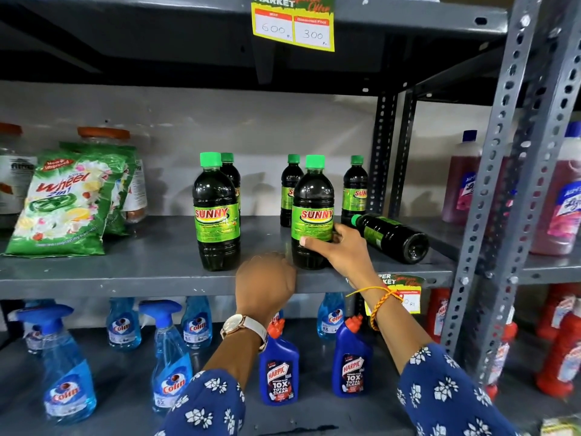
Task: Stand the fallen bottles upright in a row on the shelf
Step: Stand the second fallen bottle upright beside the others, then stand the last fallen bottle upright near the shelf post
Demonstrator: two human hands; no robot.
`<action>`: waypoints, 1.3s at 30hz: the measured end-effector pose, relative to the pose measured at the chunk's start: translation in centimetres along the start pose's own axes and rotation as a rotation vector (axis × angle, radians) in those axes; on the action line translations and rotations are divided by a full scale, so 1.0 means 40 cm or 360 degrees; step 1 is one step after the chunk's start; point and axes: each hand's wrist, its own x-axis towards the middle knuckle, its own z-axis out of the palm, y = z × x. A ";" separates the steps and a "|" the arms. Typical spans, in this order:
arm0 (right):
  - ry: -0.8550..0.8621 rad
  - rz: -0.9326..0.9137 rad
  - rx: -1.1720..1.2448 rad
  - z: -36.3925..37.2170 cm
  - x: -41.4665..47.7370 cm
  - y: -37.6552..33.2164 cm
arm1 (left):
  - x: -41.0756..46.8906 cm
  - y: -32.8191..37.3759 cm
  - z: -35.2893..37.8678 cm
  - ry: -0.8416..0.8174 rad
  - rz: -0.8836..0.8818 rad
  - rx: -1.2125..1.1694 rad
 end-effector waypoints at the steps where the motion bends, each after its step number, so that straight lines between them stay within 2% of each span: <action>1: 0.0005 0.0000 -0.0006 0.000 -0.001 0.000 | 0.000 0.000 -0.001 0.0006 0.0000 0.0003; 14: 0.0001 0.0004 -0.0049 -0.004 -0.017 -0.011 | -0.004 0.009 -0.017 0.0035 0.0017 0.0007; 20: -0.0093 0.0000 -0.0127 -0.025 -0.042 -0.026 | -0.004 0.016 -0.025 -0.0058 -0.0005 -0.0002; 22: -0.0031 0.0037 -0.0048 -0.051 -0.050 -0.031 | -0.002 0.014 -0.019 0.0009 0.0007 -0.0052; 24: 0.0208 -0.0102 -0.0005 -0.102 -0.039 -0.044 | -0.013 0.015 -0.022 0.0199 -0.0057 -0.0198; 26: 0.0495 -0.0281 -0.0190 -0.175 0.004 -0.048 | -0.036 0.037 -0.030 0.0461 -0.0092 -0.0360; 28: 0.0544 -0.0279 -0.0644 -0.239 0.064 -0.041 | -0.057 0.094 -0.041 0.0550 0.0048 -0.0471; 31: 0.0153 -0.0022 -0.1384 -0.253 0.123 -0.010 | -0.052 0.213 -0.035 0.0208 0.0329 -0.0509; 32: 0.0033 0.0073 -0.1572 -0.246 0.132 0.005 | -0.040 0.251 -0.024 0.0076 0.0348 -0.0473; 34: -0.0009 0.0092 -0.1853 -0.231 0.141 0.029 | -0.013 0.316 -0.006 -0.0101 0.0256 -0.0465; 36: 0.0076 0.0047 -0.1926 -0.231 0.146 0.041 | 0.011 0.351 0.017 -0.0204 0.0218 -0.0430; 39: 0.0200 -0.0060 -0.1792 -0.251 0.152 0.063 | 0.025 0.364 0.032 -0.0186 0.0225 -0.0280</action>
